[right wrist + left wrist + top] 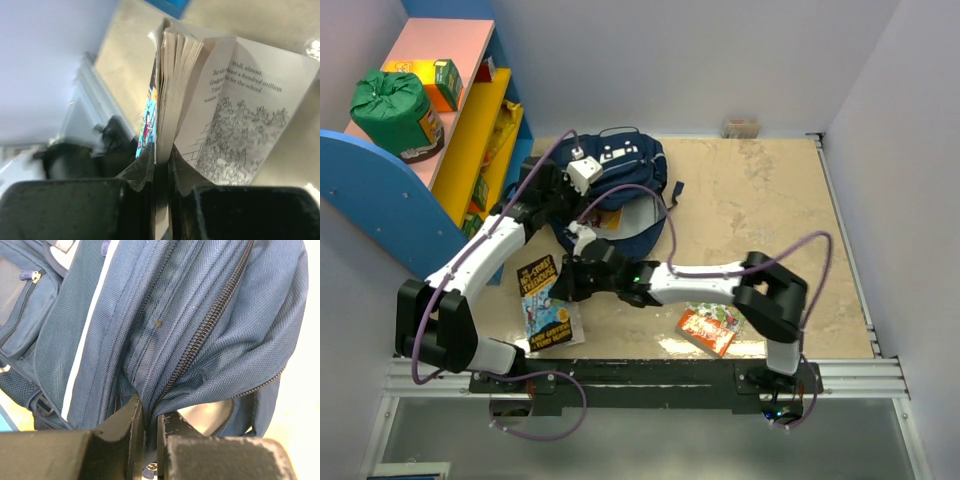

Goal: Pack the student bag
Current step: Pick up the book from the center of the board, then place the book in the student bag.

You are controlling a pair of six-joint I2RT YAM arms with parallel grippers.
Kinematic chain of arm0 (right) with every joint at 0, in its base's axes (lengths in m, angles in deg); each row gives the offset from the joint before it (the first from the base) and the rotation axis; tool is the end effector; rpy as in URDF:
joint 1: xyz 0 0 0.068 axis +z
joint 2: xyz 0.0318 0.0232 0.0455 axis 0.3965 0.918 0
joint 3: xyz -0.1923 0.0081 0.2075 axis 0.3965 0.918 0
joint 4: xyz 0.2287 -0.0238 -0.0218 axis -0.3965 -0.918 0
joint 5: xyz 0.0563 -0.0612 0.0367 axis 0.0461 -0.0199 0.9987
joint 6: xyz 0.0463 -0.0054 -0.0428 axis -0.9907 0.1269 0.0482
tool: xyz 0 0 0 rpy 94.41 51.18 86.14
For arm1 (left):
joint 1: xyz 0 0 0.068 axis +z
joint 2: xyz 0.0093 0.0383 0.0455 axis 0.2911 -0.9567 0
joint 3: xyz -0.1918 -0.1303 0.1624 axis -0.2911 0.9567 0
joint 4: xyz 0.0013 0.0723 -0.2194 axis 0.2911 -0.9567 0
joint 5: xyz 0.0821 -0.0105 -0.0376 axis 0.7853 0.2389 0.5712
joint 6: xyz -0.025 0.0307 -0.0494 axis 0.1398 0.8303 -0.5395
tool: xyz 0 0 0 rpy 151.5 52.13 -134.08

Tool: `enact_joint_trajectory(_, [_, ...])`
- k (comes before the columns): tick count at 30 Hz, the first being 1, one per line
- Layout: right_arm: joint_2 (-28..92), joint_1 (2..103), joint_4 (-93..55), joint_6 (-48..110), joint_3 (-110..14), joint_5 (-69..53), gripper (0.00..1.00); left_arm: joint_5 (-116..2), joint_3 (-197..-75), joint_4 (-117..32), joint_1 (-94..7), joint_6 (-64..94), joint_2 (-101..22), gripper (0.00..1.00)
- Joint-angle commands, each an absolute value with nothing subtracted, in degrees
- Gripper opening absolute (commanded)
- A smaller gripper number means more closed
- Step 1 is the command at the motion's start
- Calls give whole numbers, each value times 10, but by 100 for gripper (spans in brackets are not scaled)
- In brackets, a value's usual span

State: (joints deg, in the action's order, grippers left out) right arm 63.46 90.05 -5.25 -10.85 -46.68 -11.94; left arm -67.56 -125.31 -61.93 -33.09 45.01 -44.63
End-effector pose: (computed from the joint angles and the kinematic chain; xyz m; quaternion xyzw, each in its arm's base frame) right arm 0.1710 0.4056 0.2312 -0.1501 0.8292 0.4708 0.2615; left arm 0.2773 -0.0967 0.2998 0.3292 0.8203 -0.1372 0.4471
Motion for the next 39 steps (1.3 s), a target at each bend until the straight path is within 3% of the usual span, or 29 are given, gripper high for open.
enact_joint_trajectory(1, [473,890,19,-64,-409,-73,0,-728,-1285,-556,-336,439,-424,0])
enact_joint_trajectory(12, [212,856,-170,-4,-367,-149,0,-717,-1292,-551,-336,429,-430,0])
enact_joint_trajectory(20, [123,757,-284,-17,-303,-172,0,-728,-1295,-549,-336,420,-430,0])
enact_joint_trajectory(24, [138,692,-237,-11,-251,-142,0,-742,-1296,-550,-337,412,-430,0])
enact_joint_trajectory(39, [400,571,49,-114,-254,41,0,-820,-1283,-562,-339,405,-405,0])
